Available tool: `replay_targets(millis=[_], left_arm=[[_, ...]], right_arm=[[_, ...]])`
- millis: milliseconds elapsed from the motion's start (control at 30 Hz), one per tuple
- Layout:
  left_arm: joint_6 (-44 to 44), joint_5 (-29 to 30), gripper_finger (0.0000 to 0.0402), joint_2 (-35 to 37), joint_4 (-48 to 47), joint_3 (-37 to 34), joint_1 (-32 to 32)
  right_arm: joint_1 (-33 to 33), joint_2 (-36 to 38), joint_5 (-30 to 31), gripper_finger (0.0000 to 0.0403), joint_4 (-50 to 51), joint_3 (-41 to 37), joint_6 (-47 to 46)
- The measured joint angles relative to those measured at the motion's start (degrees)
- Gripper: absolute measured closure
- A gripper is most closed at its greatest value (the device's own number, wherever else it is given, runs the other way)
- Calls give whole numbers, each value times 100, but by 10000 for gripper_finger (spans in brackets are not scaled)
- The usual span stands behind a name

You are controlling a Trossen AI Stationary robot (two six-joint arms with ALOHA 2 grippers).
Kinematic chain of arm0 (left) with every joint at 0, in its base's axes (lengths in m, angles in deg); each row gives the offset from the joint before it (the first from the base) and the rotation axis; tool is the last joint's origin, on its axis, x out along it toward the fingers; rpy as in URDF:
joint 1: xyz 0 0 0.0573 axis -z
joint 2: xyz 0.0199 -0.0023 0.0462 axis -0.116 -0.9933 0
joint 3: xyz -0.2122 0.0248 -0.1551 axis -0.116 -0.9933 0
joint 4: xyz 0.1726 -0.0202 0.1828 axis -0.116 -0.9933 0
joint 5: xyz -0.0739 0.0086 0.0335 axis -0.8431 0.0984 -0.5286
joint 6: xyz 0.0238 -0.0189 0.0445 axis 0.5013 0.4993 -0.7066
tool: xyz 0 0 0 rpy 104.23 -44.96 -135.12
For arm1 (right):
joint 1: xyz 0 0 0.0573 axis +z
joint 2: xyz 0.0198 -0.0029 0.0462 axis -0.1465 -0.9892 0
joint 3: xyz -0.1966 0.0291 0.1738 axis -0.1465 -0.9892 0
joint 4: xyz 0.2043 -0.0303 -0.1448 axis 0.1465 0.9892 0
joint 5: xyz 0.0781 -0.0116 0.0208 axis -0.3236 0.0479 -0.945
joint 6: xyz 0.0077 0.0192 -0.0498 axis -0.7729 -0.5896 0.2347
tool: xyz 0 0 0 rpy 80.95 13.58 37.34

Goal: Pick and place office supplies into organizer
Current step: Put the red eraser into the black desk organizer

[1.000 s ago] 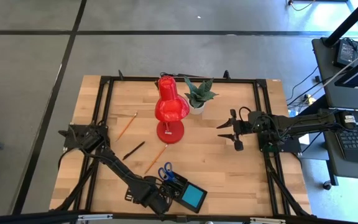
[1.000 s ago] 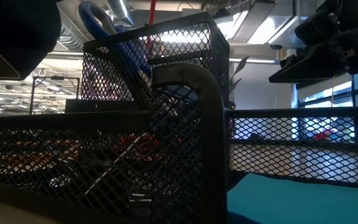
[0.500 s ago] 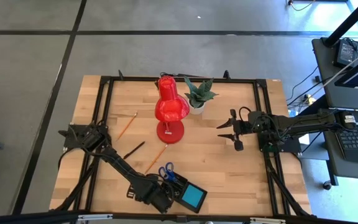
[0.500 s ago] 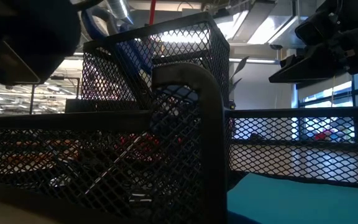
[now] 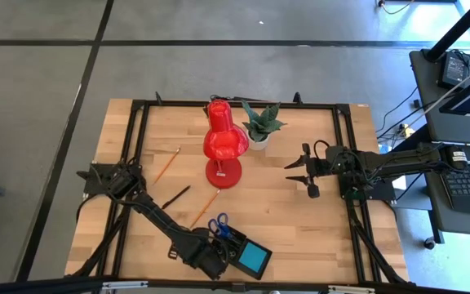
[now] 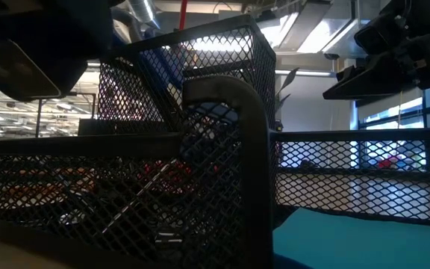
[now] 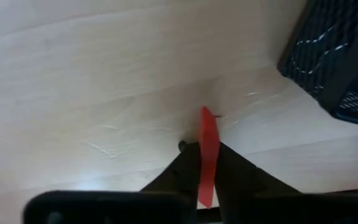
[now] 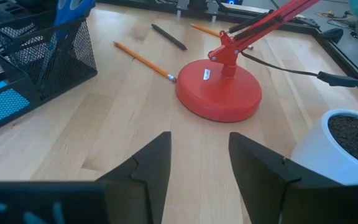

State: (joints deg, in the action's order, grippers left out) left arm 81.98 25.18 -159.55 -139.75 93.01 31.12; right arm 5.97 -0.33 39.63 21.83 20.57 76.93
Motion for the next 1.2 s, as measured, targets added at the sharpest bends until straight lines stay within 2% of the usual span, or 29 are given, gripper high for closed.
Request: replay_targets(millis=[100,367,467,533,600,767,867,933,1000,1200], left_arm=[[-74,52,388,22,-100,48,57],[-78,78,387,339,-634,293,419],[-164,400,387,426,-674,314,635],[-409,1007,387,526,-642,350,799],[-705,1884,387,572,-648,356,974],[-1261,4874,387,547,-629,354,1423],[-1585,6175,387,463,-630,352,1623],[-1873,6706,387,431,-629,352,1692],[-2192,6991,387,373,-626,352,1705],[-2630,7332,387,83,-592,352,1676]], right_arm=[[0,1,1,238,0,0,0],[0,0,0,238,0,0,0],[0,0,2,238,0,0,-2],[0,0,1,238,0,0,-2],[0,0,2,238,0,0,-2],[0,1,1,238,0,0,-26],[0,0,2,238,-5,0,-29],[0,0,1,238,-7,0,-33],[0,0,1,238,-9,0,-39],[0,0,1,238,-11,0,-201]])
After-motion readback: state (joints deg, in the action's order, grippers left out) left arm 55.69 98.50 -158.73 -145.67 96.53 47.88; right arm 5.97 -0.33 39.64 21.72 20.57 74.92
